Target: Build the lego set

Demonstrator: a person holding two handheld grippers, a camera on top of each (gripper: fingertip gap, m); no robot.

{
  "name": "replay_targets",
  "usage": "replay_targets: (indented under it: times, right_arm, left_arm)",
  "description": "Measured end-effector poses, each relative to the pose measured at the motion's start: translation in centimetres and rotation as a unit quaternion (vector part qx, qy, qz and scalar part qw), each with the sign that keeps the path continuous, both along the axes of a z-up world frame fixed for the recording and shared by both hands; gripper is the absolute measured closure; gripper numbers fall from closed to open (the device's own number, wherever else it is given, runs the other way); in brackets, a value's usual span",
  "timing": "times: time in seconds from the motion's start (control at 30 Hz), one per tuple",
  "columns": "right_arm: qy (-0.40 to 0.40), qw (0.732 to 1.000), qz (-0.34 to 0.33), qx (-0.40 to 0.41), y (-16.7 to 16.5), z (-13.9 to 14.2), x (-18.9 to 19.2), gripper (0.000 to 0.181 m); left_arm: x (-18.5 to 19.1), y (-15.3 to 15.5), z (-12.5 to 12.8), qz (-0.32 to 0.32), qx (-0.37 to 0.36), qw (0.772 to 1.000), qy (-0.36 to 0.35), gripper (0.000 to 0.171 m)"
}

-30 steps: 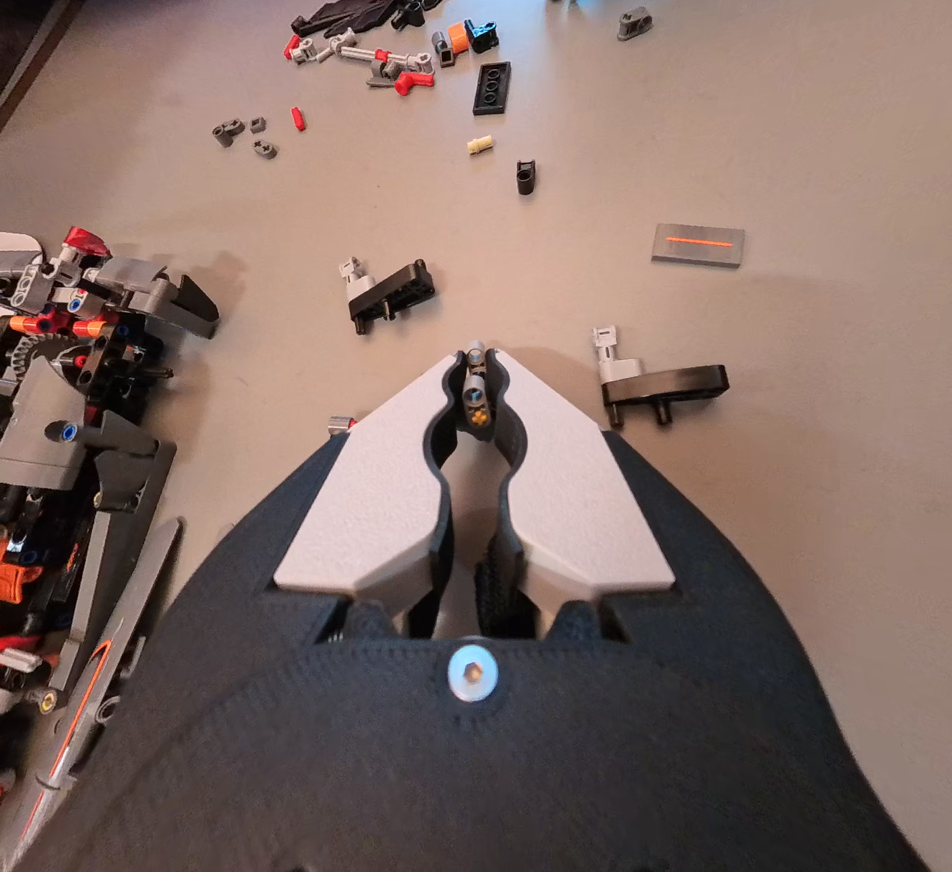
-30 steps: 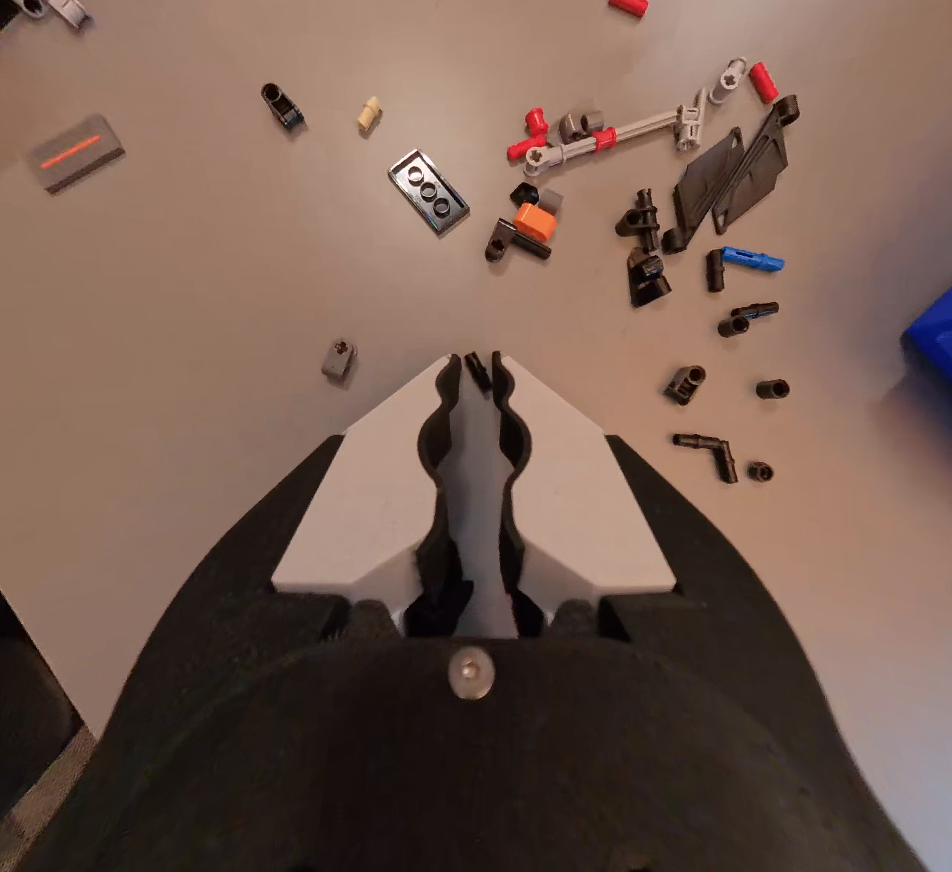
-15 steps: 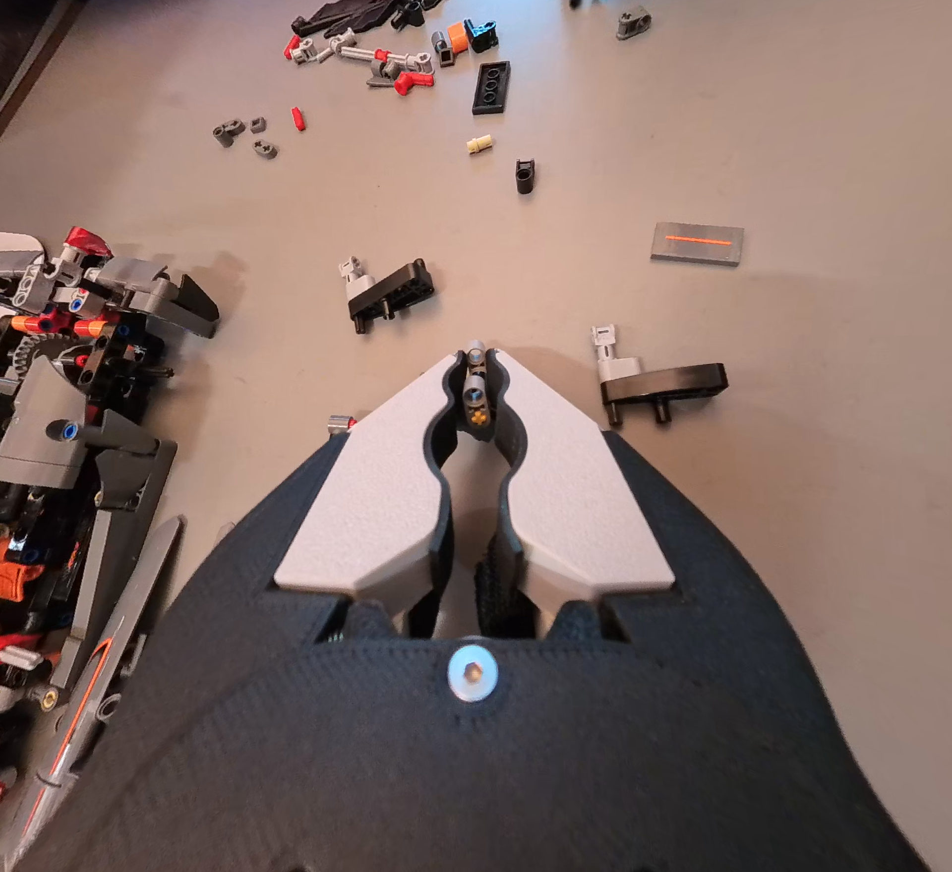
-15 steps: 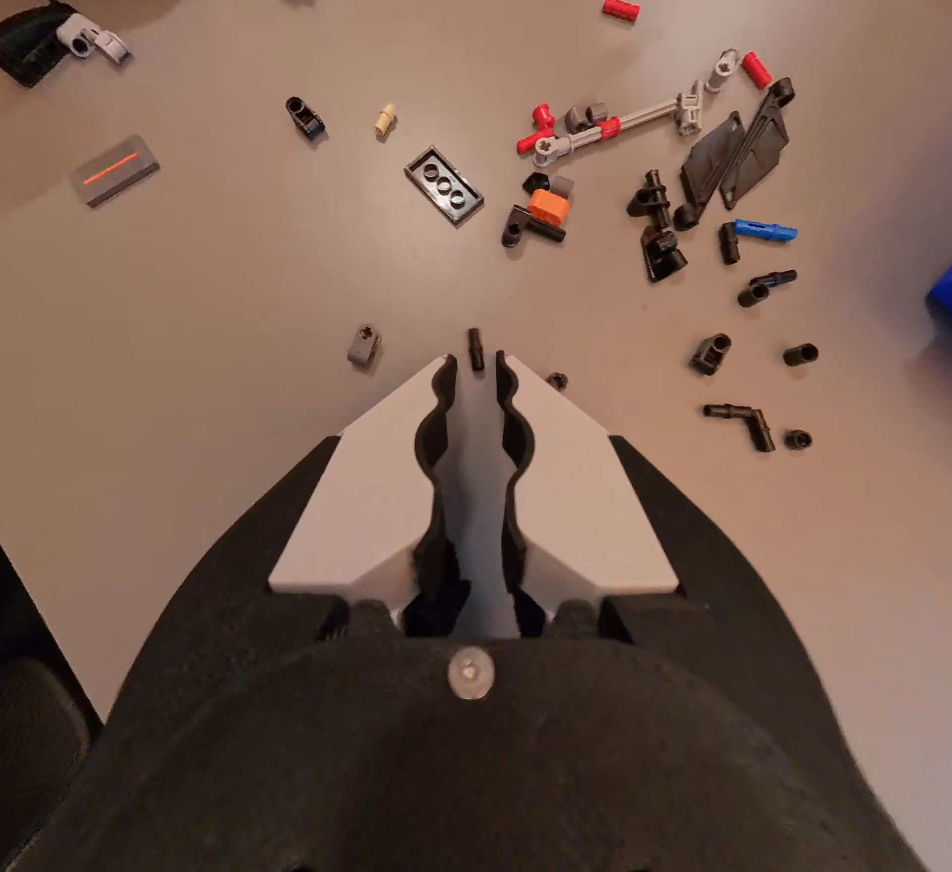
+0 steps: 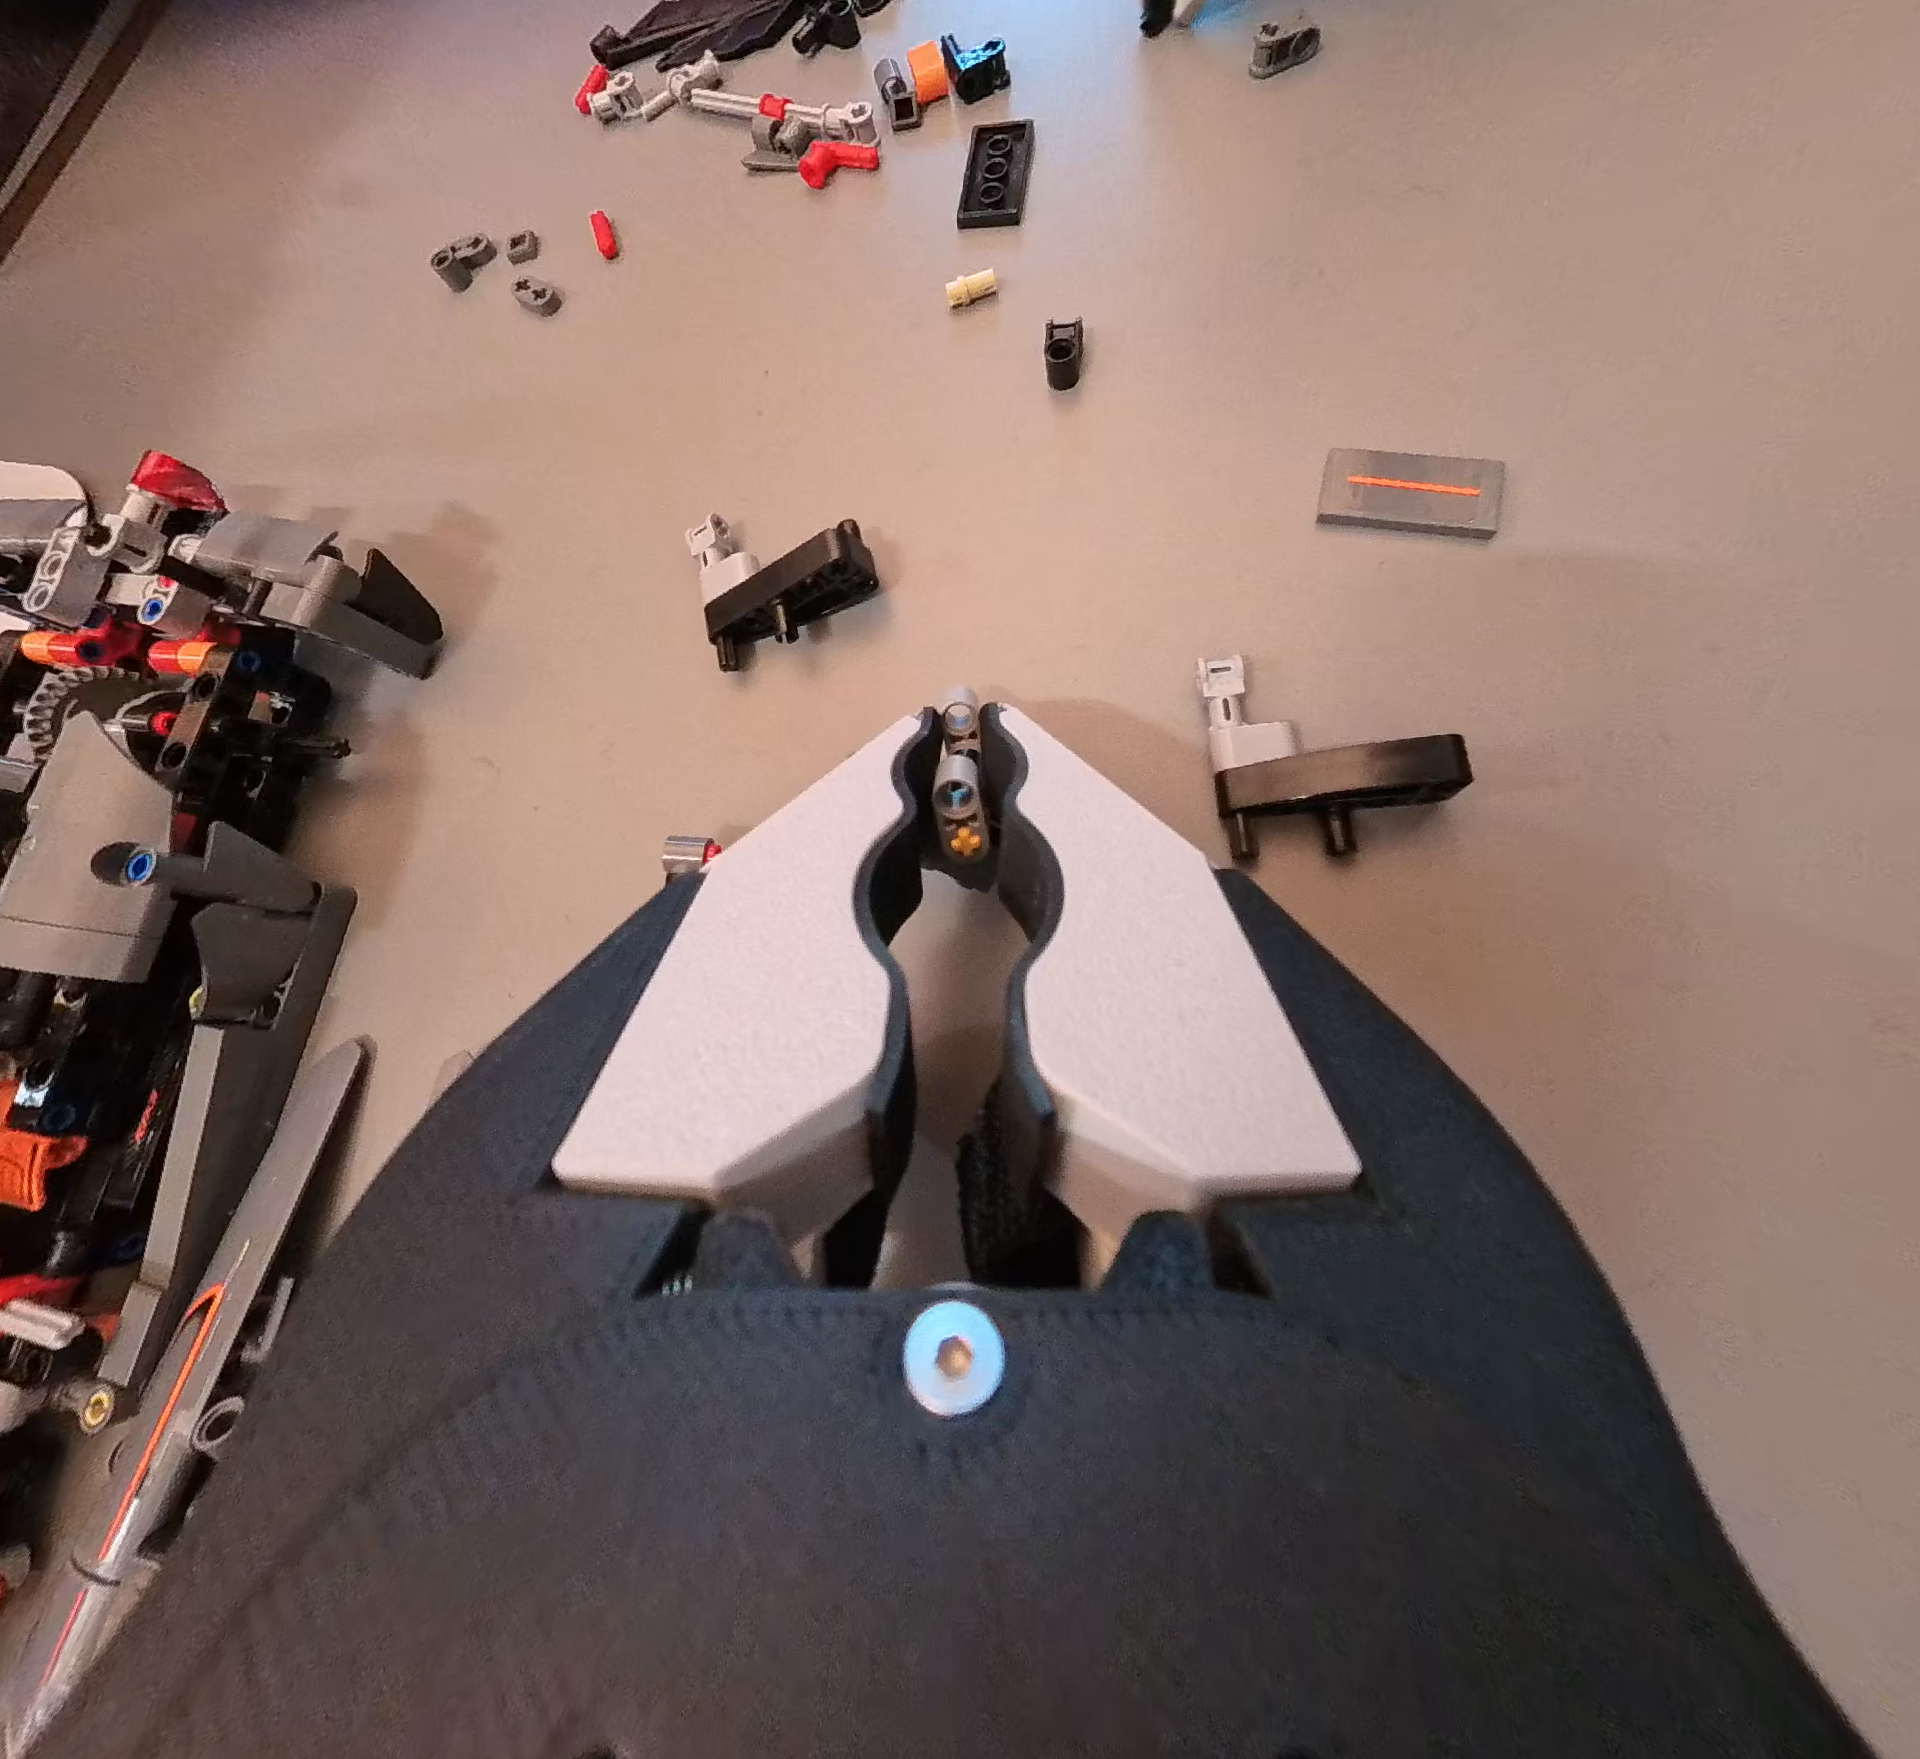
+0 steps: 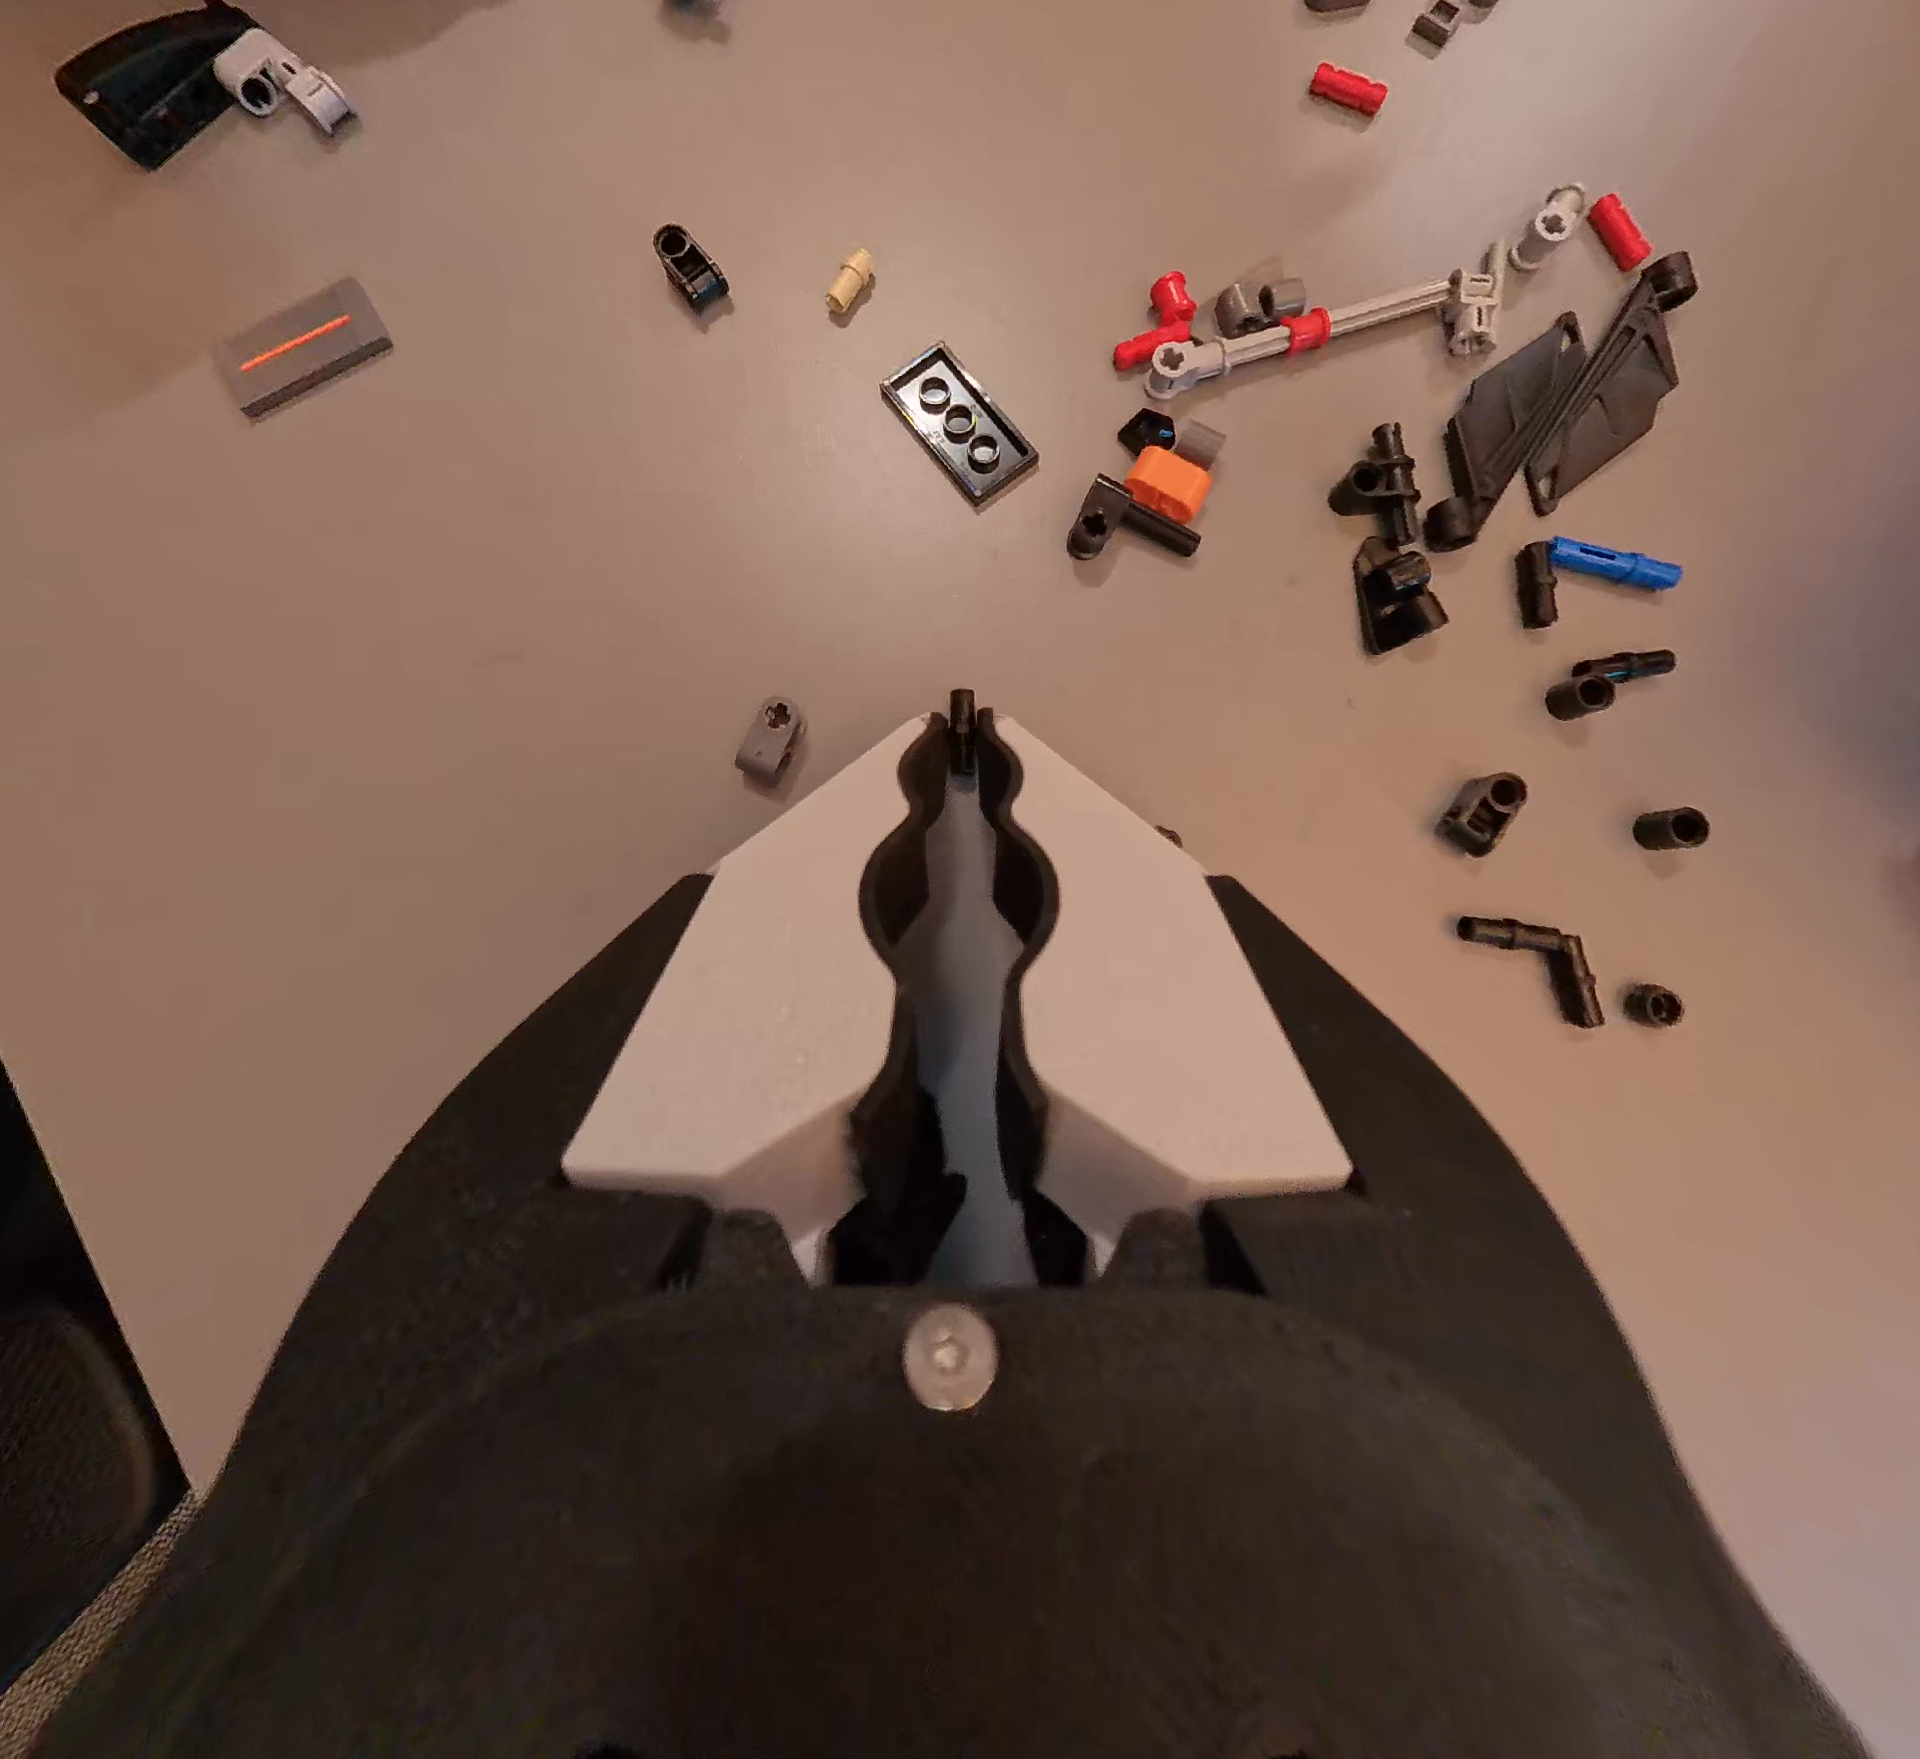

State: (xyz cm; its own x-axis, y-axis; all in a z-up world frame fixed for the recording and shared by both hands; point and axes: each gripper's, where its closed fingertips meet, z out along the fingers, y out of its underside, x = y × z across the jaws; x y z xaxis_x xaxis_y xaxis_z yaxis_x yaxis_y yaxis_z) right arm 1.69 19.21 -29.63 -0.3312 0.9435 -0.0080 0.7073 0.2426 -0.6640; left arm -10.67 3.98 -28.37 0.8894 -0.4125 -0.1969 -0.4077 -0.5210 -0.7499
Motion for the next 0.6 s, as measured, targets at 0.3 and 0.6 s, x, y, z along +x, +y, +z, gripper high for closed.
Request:
replay_targets:
  times: [0.3,0.6]
  right_arm:
    - [0.049,0.998,0.033,-0.005,-2.5,2.6,-1.8,0.179]
    - [0.095,0.980,0.171,-0.034,-13.6,4.1,-9.1,0.180]
  left_arm:
    - [0.0,0.0,0.1,-0.002,0.005,1.000,0.006,0.167]
    - [0.3,-0.3,0.1,-0.006,0.002,1.000,-0.001,0.166]
